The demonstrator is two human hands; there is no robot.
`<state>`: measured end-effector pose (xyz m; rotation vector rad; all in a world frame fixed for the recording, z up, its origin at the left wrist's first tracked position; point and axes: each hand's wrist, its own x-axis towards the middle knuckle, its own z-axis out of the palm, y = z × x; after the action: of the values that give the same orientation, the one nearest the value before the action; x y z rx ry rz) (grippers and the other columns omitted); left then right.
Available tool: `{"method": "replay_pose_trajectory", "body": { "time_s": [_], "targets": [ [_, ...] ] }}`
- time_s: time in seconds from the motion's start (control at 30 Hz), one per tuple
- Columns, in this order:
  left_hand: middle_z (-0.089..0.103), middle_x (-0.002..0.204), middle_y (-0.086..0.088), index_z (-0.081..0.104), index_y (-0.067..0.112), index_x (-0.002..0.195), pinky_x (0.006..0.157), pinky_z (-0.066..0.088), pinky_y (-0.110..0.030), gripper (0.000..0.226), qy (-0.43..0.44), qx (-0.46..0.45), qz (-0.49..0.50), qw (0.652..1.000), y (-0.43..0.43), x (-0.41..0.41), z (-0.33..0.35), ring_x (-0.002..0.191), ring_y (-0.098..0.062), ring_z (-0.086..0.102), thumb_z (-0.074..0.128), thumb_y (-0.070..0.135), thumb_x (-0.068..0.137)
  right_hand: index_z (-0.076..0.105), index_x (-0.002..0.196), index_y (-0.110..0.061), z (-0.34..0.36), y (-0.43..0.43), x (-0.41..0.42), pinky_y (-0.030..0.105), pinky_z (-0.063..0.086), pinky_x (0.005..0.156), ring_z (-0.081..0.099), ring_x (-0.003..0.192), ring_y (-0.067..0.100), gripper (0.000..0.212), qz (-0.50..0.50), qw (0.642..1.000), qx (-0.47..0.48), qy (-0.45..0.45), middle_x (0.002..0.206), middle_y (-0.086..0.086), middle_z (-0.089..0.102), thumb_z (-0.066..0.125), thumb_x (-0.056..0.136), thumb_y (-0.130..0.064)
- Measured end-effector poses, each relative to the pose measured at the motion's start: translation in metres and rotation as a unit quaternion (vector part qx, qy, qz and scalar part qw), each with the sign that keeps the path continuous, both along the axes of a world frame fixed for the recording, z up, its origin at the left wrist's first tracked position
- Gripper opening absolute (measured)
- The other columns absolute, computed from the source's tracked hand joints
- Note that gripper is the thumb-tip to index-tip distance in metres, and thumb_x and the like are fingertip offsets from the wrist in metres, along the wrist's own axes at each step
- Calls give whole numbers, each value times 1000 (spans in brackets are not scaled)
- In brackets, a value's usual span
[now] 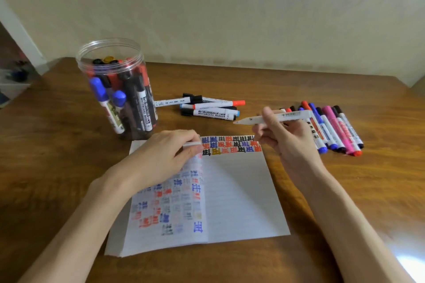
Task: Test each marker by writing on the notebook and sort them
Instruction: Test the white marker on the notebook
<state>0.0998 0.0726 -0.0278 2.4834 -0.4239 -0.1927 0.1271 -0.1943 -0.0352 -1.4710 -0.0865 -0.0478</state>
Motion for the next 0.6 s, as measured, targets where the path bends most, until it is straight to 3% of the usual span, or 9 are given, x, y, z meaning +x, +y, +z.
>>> {"method": "replay_pose_trajectory", "body": {
  "time_s": [0.07,0.17,0.33,0.5,0.6],
  "targets": [
    [60,110,31,60,41,100,75,49,-17,15,1,1,1,1000,5,-3,-7,103,10,59,48,48,103,76,100,-5,-1,5,-2,37,59,78,67,78,23,25,23,999,-28,-1,83,12,72,78,92,-29],
    [65,105,29,62,40,101,72,51,-16,15,14,-63,5,998,10,-5,-15,99,12,61,48,45,104,76,97,-6,-2,18,-6,31,54,67,62,69,16,16,27,996,-80,6,75,6,71,78,93,-21],
    [70,103,26,66,39,107,77,56,-18,17,-17,-111,12,994,15,-3,-18,99,9,65,50,43,104,73,87,-5,1,45,-9,22,50,58,63,60,10,10,29,985,-168,-2,66,0,70,74,95,-11],
    [69,97,22,65,34,113,79,54,-18,19,-63,-131,27,989,16,-3,-20,98,4,66,50,41,104,77,78,-15,-14,70,-14,32,50,63,65,64,8,10,-24,977,-212,6,69,-2,75,73,88,-16],
    [71,96,18,67,31,112,80,52,-18,19,-77,-143,35,986,16,-2,-21,97,3,66,51,39,104,75,75,-18,-24,72,-18,30,51,62,65,64,7,13,-41,972,-230,-13,69,-4,74,73,88,-17]
  ]
}}
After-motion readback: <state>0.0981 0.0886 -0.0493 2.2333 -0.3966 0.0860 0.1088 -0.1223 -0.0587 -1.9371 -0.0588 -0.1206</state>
